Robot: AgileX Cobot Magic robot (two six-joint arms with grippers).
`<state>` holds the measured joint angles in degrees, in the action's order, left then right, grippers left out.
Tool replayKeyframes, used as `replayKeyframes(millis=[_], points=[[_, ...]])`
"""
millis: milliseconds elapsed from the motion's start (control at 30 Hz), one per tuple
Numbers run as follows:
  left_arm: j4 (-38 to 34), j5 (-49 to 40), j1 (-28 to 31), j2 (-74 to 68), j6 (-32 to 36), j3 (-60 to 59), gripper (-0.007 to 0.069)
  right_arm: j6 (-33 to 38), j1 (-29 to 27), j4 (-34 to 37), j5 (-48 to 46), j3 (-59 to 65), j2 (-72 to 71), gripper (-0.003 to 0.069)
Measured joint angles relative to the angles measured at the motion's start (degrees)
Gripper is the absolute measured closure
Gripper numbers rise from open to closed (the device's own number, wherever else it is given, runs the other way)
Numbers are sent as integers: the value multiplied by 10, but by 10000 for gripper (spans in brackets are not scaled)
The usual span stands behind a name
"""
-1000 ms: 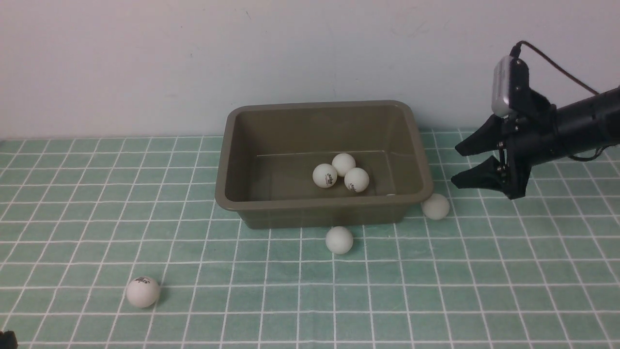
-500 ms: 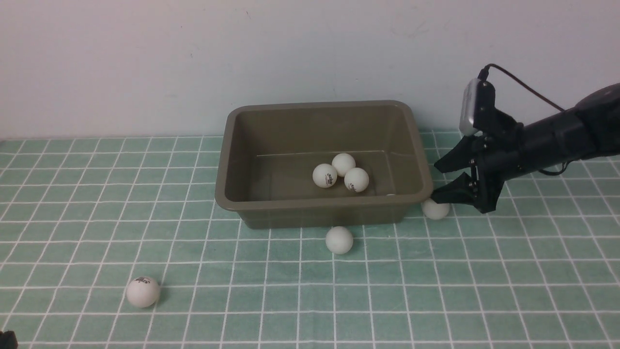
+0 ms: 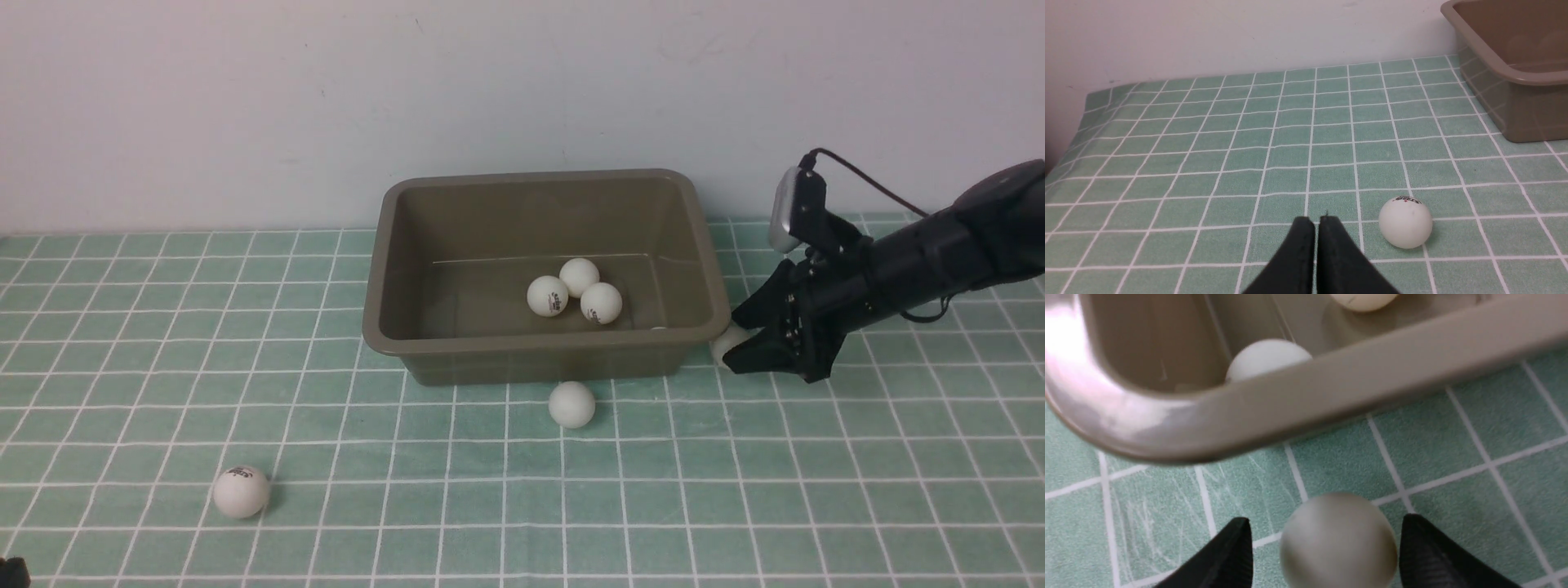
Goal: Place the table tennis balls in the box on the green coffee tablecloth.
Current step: 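Reach for and grasp a ping pong ball on the table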
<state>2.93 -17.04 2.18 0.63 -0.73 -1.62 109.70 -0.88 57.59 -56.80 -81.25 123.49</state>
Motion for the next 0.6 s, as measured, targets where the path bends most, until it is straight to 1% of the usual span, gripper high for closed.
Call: replayKeyframes(millis=[233,333,367,400,600], points=[[0,0,0,0,0,0,629,-4,0,-3,17,0,11,223],[0,0,0,0,0,0,629,-4,0,-3,25,0,11,266],[0,0,0,0,0,0,629,-4,0,-3,26,0,11,301],[0,0,0,0,0,0,629,-5,0,-3,26,0,11,312],[0,0,0,0,0,0,629,-10,0,-6,23,0,4,311]])
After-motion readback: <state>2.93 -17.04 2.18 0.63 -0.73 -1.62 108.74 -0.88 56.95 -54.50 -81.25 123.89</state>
